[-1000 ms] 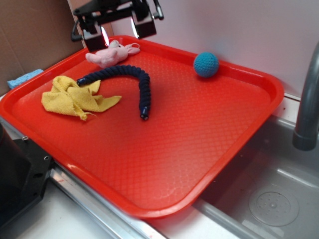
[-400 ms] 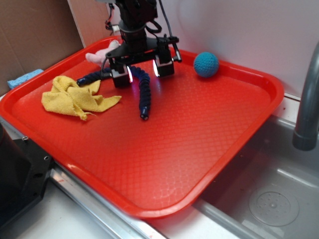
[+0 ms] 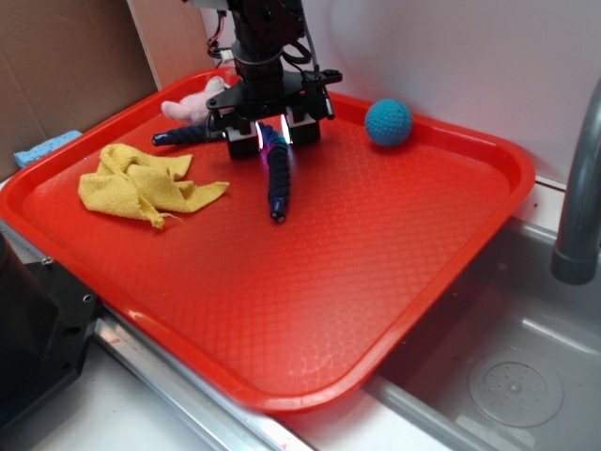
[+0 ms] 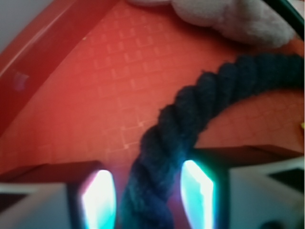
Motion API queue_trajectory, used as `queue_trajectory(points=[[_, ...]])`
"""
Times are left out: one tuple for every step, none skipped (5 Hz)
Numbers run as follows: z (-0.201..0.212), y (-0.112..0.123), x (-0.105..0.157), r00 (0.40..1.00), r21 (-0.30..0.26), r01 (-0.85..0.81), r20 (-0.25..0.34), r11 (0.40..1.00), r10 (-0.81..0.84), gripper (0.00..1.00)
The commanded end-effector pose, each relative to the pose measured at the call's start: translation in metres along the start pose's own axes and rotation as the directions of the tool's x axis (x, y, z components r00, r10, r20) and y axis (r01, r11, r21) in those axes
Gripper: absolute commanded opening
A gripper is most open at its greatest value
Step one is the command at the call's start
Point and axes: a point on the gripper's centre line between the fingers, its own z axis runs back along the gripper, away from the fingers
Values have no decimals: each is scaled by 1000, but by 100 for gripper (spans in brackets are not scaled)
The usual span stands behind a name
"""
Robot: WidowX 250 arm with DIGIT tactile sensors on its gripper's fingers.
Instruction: Grab the blue rope.
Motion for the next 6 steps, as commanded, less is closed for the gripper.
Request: queue_trajectory(points=[[14,4,6,987,-15,123,-107,992,-124,0],[36,4,2,972,-50,209,-103,977,-213,0],[86,8,-6,913,-95,392,-82,915,-400,0],[122,14,-13,820,-92,559,-89,824,-566,0],[158,26,-19,748,-122,647,-87,753,-658,0],[186,40,-20,710,-171,677,-105,716,-697,0]])
